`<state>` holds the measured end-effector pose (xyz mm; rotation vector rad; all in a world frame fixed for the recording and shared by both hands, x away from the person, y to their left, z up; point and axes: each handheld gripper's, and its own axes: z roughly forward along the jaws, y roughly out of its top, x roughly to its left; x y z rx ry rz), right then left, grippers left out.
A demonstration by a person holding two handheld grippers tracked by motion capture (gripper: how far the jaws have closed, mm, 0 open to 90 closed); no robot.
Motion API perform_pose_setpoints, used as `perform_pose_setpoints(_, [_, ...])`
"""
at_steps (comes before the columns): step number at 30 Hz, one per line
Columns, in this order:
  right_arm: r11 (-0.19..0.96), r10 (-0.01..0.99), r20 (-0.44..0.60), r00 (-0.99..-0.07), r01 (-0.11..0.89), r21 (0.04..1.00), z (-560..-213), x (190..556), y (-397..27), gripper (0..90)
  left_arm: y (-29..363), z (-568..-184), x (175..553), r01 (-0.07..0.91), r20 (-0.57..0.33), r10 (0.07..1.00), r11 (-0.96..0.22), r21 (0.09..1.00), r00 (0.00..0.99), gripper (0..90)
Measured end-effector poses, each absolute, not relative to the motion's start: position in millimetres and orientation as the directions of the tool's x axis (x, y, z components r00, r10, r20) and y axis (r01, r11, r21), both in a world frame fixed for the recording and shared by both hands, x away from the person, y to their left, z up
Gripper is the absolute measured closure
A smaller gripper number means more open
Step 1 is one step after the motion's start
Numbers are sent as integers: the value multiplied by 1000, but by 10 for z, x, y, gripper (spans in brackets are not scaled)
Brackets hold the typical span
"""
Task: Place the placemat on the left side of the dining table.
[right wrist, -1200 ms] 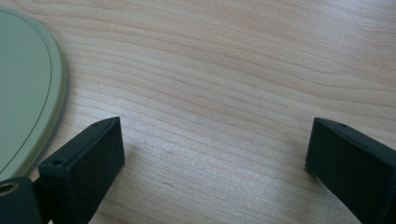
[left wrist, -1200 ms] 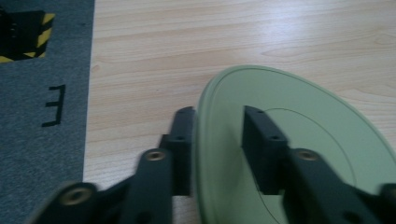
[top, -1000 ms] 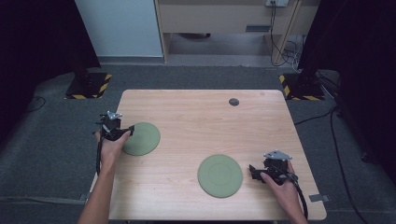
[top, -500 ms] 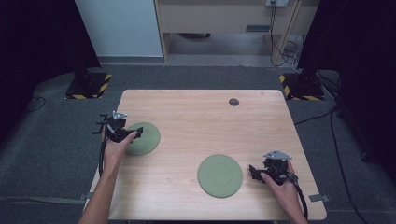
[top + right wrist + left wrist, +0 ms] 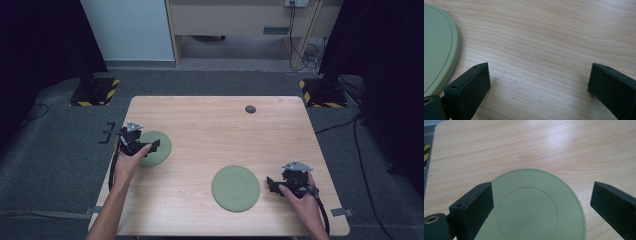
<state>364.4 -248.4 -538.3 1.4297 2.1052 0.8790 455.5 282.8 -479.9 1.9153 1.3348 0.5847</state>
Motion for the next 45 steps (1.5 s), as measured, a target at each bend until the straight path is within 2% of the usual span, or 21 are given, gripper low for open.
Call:
perform_pose_setpoints(23, [264, 930, -11, -367, 647, 715, -5383, 3642, -2483, 42, 2484, -4806, 4422, 562, -42, 884, -258, 786, 465, 44])
perform_pose_setpoints(45, [257, 931, 0, -365, 654, 712, -5385, 3643, -2484, 35, 1989, -4846, 4075, 489, 9, 796, -381, 785, 605, 41])
